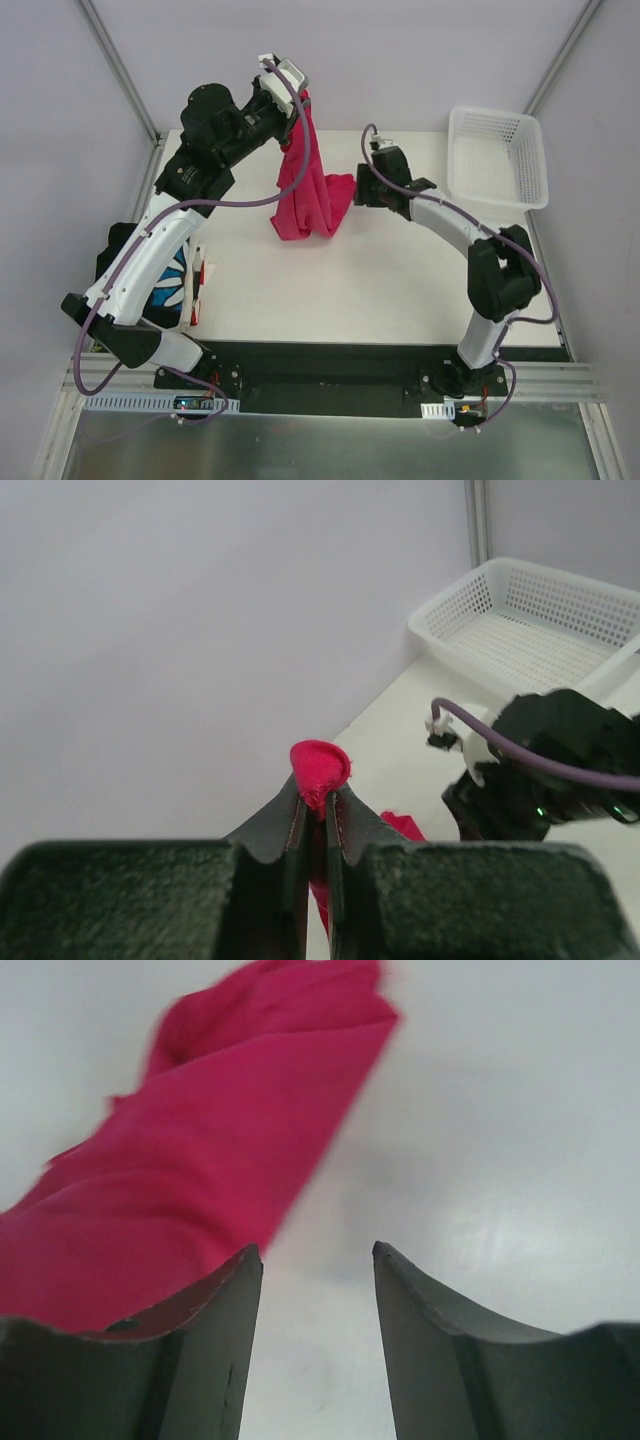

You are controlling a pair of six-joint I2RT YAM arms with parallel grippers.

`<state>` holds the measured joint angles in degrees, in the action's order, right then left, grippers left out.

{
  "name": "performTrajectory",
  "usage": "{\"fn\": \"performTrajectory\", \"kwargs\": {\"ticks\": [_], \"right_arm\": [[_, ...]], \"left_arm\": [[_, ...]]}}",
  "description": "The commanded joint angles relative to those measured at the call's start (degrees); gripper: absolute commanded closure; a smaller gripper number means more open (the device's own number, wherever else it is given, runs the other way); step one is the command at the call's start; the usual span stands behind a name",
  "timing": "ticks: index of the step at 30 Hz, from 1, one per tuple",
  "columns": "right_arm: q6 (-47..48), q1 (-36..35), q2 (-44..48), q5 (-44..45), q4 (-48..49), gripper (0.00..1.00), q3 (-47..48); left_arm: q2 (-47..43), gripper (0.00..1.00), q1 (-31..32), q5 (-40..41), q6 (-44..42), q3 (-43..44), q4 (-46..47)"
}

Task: Fold and stack the t-shirts
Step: Flatten out the tshirt

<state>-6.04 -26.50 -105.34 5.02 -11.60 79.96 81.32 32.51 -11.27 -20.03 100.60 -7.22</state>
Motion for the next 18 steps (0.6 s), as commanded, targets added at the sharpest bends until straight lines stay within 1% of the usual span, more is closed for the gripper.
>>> {"fn": "performTrajectory", "kwargs": {"ticks": [1, 2, 3, 6, 9, 13, 15, 16, 18], "right_arm": [[-2.7, -8.9, 8.4, -5.6, 7.2, 0.49, -7.2], [-2.8, -10.0, 8.6, -7.9, 9.5, 0.50, -8.4], [-4.3, -11.9, 7.9, -11.5, 9.5, 0.51, -8.1], [-6.4, -15.8, 5.9, -16.0, 10.1, 0.51, -6.8], [-6.4, -18.7, 5.0, -15.5, 11.3, 0.50, -6.3], [-8.1, -19.6, 3.0, -17.3, 11.3, 0.50, -5.5], [-8.7, -20.4, 4.9, -17.5, 13.5, 0.50, -7.5], [-8.7, -20.9, 6.4, -17.0, 14.1, 0.50, -10.4], [-7.4, -22.6, 11.5, -15.2, 14.2, 0.50, -12.7]], "left_arm": [[0.0, 1.00, -0.6, 1.2, -1.3, 1.3, 4.8], [0.1, 1.00, -0.6, 1.0, -1.4, 1.3, 4.8], [0.1, 1.00, -0.7, 0.9, -1.3, 1.2, 4.8], [0.3, 1.00, -0.7, 1.2, -1.1, 0.7, 5.6], [0.6, 1.00, -0.7, 1.2, -1.0, 0.6, 6.3], [1.2, 1.00, -0.7, 0.8, -0.9, 0.8, 6.4], [1.3, 1.00, -0.7, 1.1, -1.2, 0.9, 6.3], [1.2, 1.00, -0.7, 1.5, -1.5, 0.9, 6.3], [1.1, 1.00, -0.8, 1.7, -2.3, 1.0, 6.4]]}}
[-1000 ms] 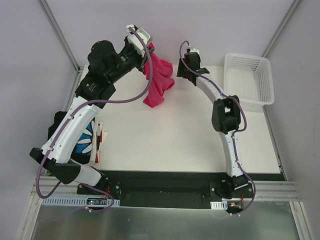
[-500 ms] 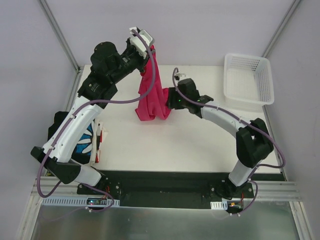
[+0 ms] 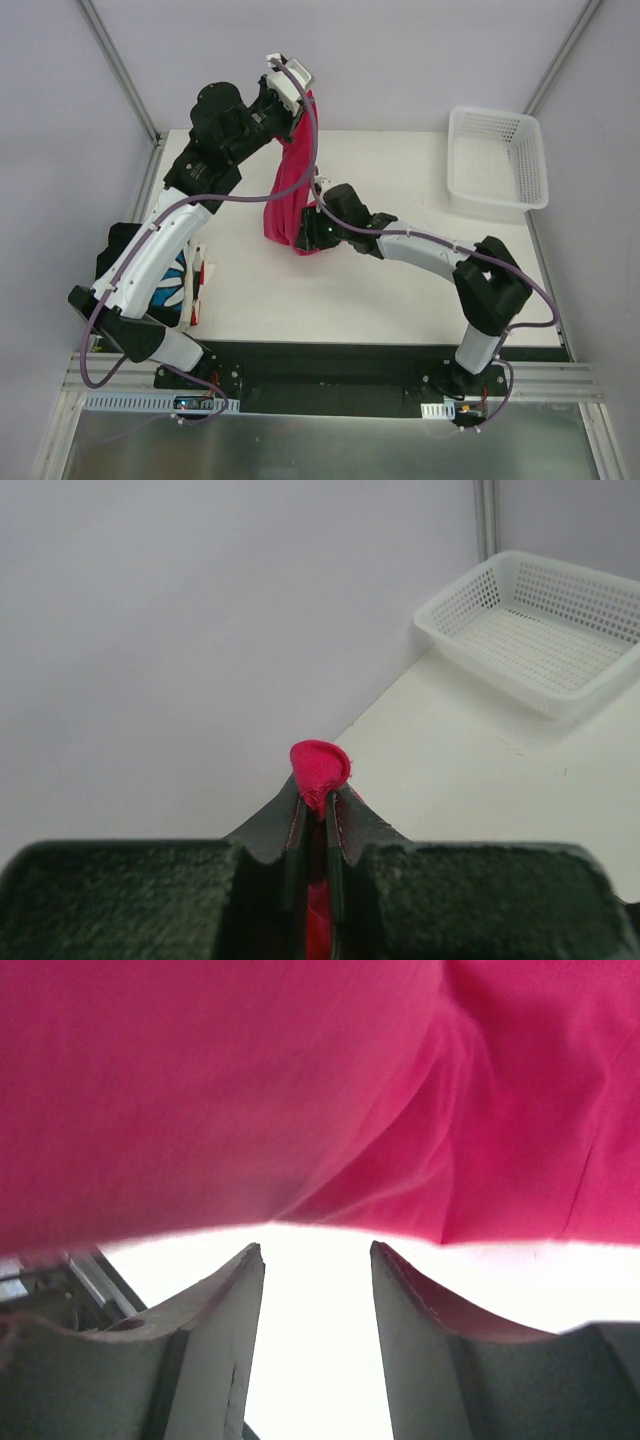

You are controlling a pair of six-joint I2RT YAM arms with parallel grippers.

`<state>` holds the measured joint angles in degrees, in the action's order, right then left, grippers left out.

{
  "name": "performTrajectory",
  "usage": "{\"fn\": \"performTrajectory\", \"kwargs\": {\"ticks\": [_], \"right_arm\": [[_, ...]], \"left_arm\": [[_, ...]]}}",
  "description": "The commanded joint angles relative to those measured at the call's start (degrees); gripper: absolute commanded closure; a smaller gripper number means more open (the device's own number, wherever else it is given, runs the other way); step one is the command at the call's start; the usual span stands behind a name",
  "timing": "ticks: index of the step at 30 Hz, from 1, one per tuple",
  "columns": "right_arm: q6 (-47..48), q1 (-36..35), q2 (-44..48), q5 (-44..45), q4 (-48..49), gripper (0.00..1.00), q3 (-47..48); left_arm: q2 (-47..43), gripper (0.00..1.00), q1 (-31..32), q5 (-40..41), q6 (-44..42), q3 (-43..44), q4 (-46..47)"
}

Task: Fold and stack the t-shirts
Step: Flatten out the tshirt

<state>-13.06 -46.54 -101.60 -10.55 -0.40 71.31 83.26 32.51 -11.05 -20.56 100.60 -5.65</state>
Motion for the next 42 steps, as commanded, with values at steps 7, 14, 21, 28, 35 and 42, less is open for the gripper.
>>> {"fn": "performTrajectory", "kwargs": {"ticks": [7, 14, 21, 28, 35, 42], "right_arm": [[-0.3, -10.1, 12.2, -1.5, 1.5, 0.51, -7.2], [0.8, -13.2, -0.1, -2.6, 1.5, 0.49, 0.3], [2.1, -10.9, -13.9, -4.6, -1.7, 0.48, 12.4], [1.8, -4.9, -20.3, -3.3, -4.2, 0.47, 18.4], [3.7, 2.5, -17.8, -0.2, -4.7, 0.44, 16.2], [6.8, 4.4, -21.4, 4.0, -7.8, 0.42, 22.5]], "left_arm": [[-0.3, 1.00, -1.3, 1.3, -1.6, 1.2, 4.8], [0.1, 1.00, -1.4, 1.0, -1.2, 1.3, 4.8], [-0.3, 1.00, -1.4, 0.8, -0.5, 0.8, 4.9], [-1.2, 1.00, -1.4, 0.6, -0.3, -0.5, 4.9], [-2.3, 1.00, -1.4, 0.9, -0.6, -1.8, 5.2], [-2.1, 1.00, -1.5, 0.4, 0.1, -2.9, 5.5]]}}
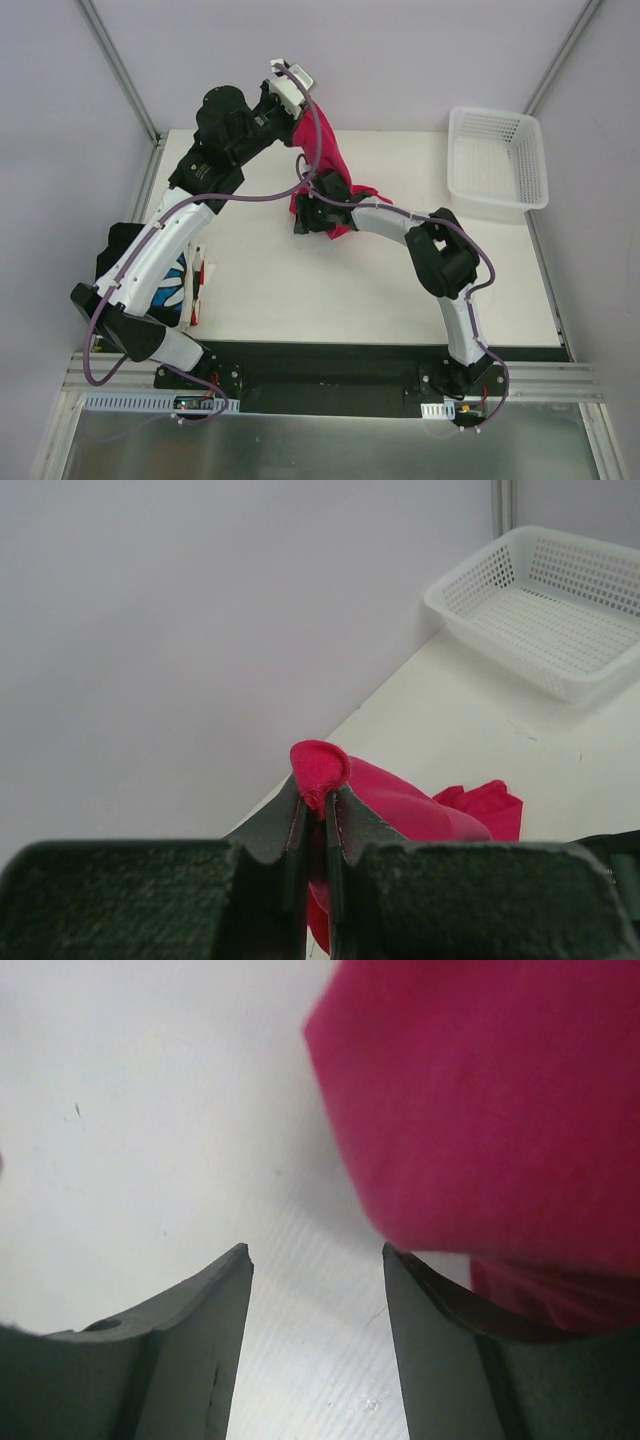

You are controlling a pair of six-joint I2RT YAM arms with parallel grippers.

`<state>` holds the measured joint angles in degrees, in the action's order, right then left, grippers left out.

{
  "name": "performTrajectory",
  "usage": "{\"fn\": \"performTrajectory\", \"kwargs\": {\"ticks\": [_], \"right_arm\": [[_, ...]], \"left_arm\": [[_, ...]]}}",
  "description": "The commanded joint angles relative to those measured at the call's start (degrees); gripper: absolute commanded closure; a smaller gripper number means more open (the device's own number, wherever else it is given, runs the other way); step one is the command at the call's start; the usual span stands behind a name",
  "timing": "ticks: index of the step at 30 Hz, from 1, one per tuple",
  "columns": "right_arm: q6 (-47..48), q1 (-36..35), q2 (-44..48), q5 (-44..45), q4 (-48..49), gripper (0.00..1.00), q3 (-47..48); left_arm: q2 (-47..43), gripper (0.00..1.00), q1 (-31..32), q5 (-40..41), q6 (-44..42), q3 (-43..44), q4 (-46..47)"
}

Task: Fold and stack the t-shirts
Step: Flatten out the tshirt

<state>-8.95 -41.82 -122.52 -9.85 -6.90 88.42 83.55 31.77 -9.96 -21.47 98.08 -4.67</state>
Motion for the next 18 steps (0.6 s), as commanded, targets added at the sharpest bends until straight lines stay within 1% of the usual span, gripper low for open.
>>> {"fn": "performTrajectory", "kwargs": {"ticks": [1, 8, 10, 11, 14, 18], "right_arm": [[3.1, -0.2, -1.3, 4.0, -2.1, 0.42, 7.5], [6.4, 0.0, -2.7, 8.7, -4.9, 0.42, 13.5], [7.0, 0.2, -3.8, 9.4, -7.4, 0.42, 15.3], [7.3, 0.5, -3.9, 12.2, -8.0, 0.42, 15.6], [7.4, 1.6, -2.4, 14.0, -8.8, 0.42, 14.0], [7.0, 2.6, 0.2, 15.7, -8.3, 0.42, 8.8]], "left_arm": [[-2.3, 1.00, -0.7, -0.8, 1.1, -0.4, 4.6], [-1.8, 1.00, -0.7, -1.0, 1.4, -1.0, 4.5], [-1.7, 1.00, -0.7, -1.0, 1.6, -1.1, 4.5], [-1.8, 1.00, -0.7, -1.2, 1.7, -1.4, 4.5], [-1.6, 1.00, -0.7, -1.1, 1.6, -1.9, 6.1], [-1.5, 1.00, -0.7, -1.0, 1.4, -2.8, 6.9]]}}
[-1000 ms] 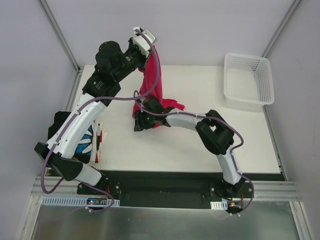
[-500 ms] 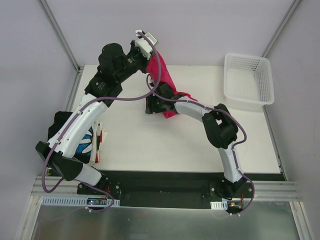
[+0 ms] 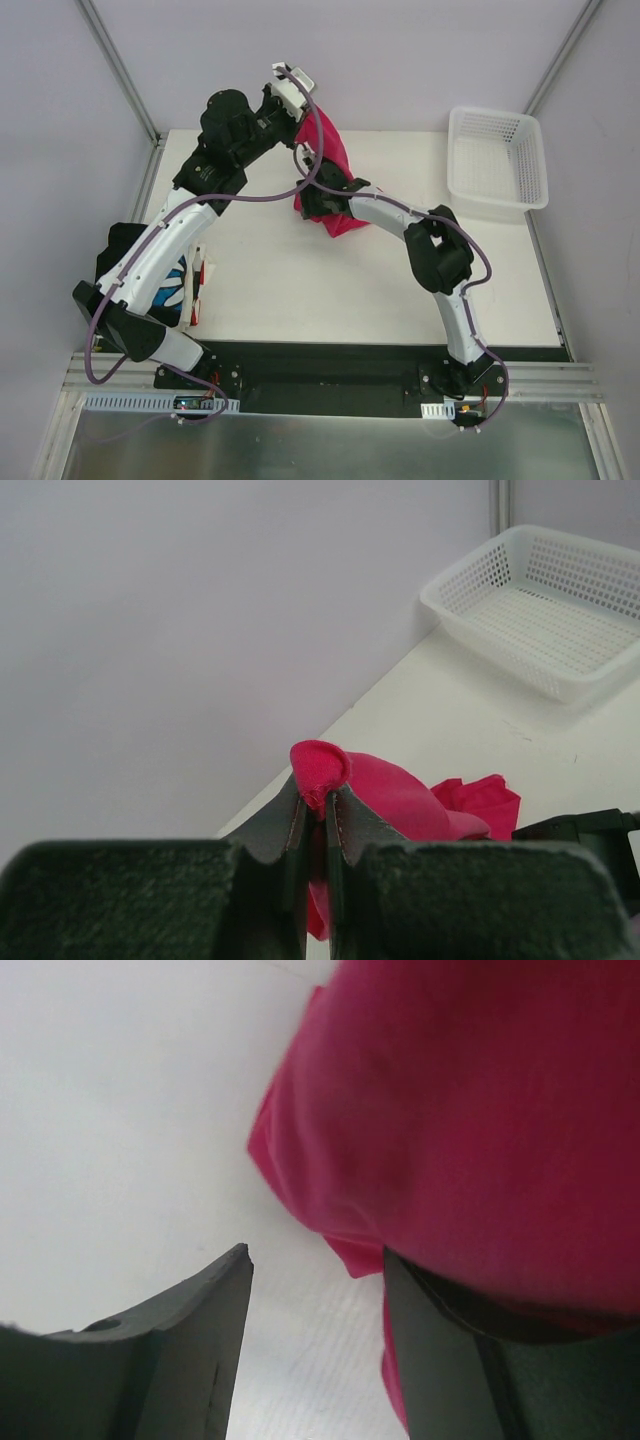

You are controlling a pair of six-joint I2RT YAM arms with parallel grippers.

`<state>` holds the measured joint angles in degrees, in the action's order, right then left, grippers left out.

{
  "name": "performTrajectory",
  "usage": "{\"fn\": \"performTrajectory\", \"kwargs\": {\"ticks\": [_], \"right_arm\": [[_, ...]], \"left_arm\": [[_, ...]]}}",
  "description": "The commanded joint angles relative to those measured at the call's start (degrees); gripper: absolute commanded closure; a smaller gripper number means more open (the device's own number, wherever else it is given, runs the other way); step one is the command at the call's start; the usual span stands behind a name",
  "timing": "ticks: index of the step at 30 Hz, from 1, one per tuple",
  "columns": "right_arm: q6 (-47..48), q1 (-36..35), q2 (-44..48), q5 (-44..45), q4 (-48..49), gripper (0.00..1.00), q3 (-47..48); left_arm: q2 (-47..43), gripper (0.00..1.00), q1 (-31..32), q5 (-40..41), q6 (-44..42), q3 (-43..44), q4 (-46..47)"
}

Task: Fold and stack the t-shirts
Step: Flatten out the tshirt

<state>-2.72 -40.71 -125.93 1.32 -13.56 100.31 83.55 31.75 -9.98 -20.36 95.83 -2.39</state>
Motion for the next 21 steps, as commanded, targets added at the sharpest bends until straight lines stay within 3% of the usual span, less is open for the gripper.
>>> {"fn": "performTrajectory", "kwargs": {"ticks": [1, 12, 21], "right_arm": [[1.2, 1.8, 3.8, 4.9, -1.6, 0.42, -3.5], [2.4, 3.4, -2.8, 6.4, -4.0, 0.42, 3.3], [2.5, 4.6, -5.6, 5.4, -9.2, 0.48, 8.4]], "left_arm": [[-1.3, 1.00, -0.7, -1.0, 0.4, -0.6, 4.7], [0.1, 1.00, -0.8, -1.7, 1.8, -3.0, 7.3], [-0.4, 1.00, -1.5, -2.1, 3.7, -5.9, 10.0]]}}
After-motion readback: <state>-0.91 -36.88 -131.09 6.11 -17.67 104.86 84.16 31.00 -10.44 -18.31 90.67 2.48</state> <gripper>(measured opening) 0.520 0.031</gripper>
